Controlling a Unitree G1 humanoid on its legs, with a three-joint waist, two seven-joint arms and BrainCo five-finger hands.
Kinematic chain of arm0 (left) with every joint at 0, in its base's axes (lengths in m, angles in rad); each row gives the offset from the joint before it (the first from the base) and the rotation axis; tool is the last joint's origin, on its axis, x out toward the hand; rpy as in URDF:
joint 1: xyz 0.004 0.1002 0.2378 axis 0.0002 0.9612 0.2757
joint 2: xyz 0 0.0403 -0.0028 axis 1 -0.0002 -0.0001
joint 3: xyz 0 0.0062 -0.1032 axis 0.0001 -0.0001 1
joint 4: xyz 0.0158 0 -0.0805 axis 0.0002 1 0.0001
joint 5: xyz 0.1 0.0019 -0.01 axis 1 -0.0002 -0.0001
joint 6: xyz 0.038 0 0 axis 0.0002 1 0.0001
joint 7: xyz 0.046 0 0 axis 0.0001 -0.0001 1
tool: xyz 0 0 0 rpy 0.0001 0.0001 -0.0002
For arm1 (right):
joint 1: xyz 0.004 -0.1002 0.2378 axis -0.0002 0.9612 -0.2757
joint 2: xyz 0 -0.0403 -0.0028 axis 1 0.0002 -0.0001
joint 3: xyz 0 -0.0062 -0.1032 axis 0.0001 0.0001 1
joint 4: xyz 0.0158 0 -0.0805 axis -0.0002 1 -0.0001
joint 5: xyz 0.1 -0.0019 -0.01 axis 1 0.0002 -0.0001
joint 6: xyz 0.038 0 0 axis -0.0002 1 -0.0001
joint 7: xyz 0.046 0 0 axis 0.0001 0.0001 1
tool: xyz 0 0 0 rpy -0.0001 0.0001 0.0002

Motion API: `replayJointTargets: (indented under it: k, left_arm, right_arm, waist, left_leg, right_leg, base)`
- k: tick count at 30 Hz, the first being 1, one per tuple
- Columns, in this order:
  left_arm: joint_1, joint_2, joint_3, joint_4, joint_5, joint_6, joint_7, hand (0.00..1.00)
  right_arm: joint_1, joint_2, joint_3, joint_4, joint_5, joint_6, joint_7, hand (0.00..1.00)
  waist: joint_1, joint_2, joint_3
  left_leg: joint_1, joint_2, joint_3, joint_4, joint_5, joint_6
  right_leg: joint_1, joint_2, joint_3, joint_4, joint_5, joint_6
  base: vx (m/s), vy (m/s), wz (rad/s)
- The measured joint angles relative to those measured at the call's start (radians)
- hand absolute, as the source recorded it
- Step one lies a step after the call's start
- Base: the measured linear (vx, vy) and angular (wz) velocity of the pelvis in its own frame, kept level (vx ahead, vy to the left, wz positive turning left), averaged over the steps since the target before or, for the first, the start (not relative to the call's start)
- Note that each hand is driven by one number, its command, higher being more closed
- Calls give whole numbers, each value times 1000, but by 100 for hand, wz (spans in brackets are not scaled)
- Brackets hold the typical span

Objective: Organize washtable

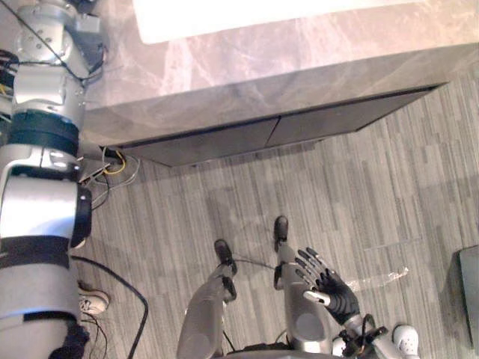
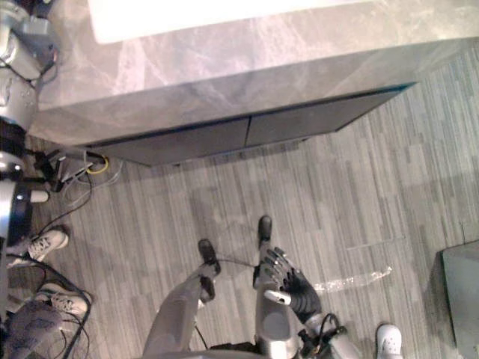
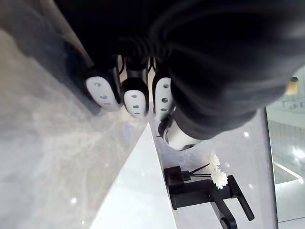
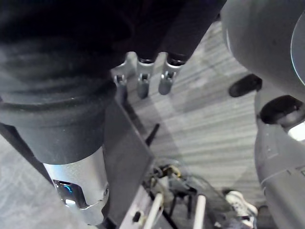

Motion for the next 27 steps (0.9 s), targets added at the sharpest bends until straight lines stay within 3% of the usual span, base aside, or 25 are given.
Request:
replayJointTargets:
  k: [6, 11, 15, 18, 24, 27]
  left_arm:
    - [161, -20, 10, -189, 1, 0, -4, 100]
    - [220, -49, 19, -212, 0, 0, -22, 100]
    - [338, -82, 60, -279, -5, 0, -23, 100]
    - [451, -103, 66, -371, -22, 0, -45, 100]
    - [768, -141, 195, -630, -67, 0, -90, 100]
    - [965, -170, 359, -751, -88, 0, -89, 100]
  right_arm:
    - [-3, 4, 5, 1, -1, 0, 13, 0]
    - [-17, 6, 5, 19, -4, 1, 12, 0]
    - [-32, 17, 4, 50, -11, 1, 10, 0]
    - [-36, 24, 5, 79, -23, 2, 9, 0]
    - [-52, 34, -8, 145, -36, 13, -13, 0]
    - [-52, 57, -44, 166, -50, 16, -26, 0]
  waist:
    - [4, 1, -2]
    - [4, 7, -14]
    - [5, 24, -78]
    - [9, 51, -131]
    - [40, 100, -224]
    - [60, 107, -274]
  left_leg:
    - [58, -5, -8, -13, 0, 0]
    - [86, -14, -29, -16, 2, 2]
    - [122, -19, -38, -30, 2, 2]
    - [165, -23, -58, -49, 2, 2]
    - [254, -28, -90, -93, 6, -5]
    - [298, -30, -107, -120, 11, -7]
  right_leg:
    - [58, 1, -5, -6, -1, -1]
    - [96, -6, -23, -12, -2, 0]
    - [137, -8, -34, -24, -7, 7]
    - [188, -9, -56, -36, -15, 14]
    - [276, -12, -90, -40, -44, 35]
    - [324, -10, -115, -54, -52, 35]
  base:
    - [0, 3, 2]
    - [-17, 20, 10]
    - [31, 10, 6]
    - [52, 5, 15]
    - [37, 2, 14]
    - [47, -6, 15]
